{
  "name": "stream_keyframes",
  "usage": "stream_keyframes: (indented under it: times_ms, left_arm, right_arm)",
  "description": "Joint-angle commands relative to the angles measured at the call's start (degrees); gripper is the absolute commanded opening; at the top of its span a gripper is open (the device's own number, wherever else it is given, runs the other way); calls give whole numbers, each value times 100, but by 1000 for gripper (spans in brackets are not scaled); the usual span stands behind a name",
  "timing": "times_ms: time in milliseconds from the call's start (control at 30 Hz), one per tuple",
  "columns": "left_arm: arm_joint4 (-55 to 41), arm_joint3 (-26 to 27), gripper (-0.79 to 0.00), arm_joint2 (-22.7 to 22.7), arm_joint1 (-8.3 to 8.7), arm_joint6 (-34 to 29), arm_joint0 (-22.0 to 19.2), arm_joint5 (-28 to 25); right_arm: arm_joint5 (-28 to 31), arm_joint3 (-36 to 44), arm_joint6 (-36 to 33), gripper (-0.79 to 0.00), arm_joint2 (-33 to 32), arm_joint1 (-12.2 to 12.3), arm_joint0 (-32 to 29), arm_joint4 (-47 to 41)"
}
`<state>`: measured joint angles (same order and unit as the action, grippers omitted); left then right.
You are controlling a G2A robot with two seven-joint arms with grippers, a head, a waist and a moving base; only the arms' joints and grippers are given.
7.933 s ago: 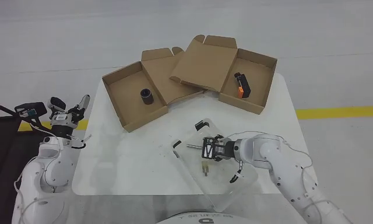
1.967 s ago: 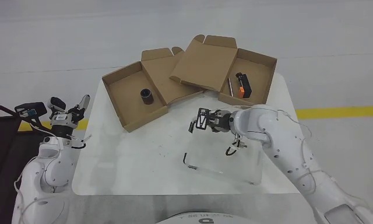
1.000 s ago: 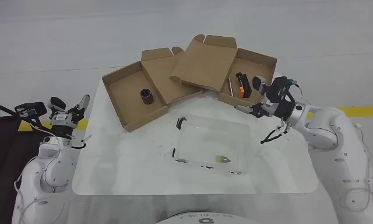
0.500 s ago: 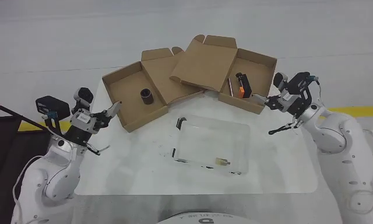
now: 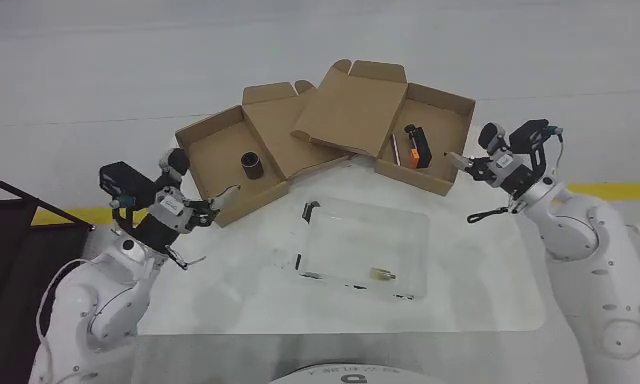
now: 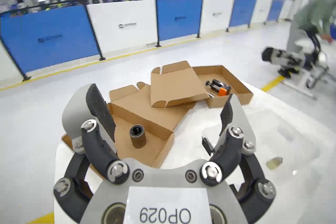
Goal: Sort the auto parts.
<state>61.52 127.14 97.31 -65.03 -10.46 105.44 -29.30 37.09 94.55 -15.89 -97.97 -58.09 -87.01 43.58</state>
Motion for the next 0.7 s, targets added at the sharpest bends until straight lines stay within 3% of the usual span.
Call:
stream_keyframes:
  times_ms: [0, 133, 300, 400, 667]
  left_arm:
    - [269, -121, 0, -611, 3, -255, -333, -279]
    - [-591, -972, 0, -1906, -31, -1405, -1303, -913]
    - [-1810, -1753, 0, -3037, -114, -2681, -2450, -1129]
    - [-1285, -1866, 0, -3307, -165, -2729, -2852, -672]
    - [-1134, -1863, 0, -3329, -168, -2716, -2877, -590]
  right_arm:
    - [-40, -89, 48, 0, -88, 4, -27, -117]
    - [-174, -287, 215, 0, -324, 5, -141, -475]
    - [-270, -264, 319, 0, -561, 10, -370, -624]
    - [-372, -209, 301, 0, -651, 9, -487, -714]
    - [-388, -178, 298, 0, -677, 7, -519, -773]
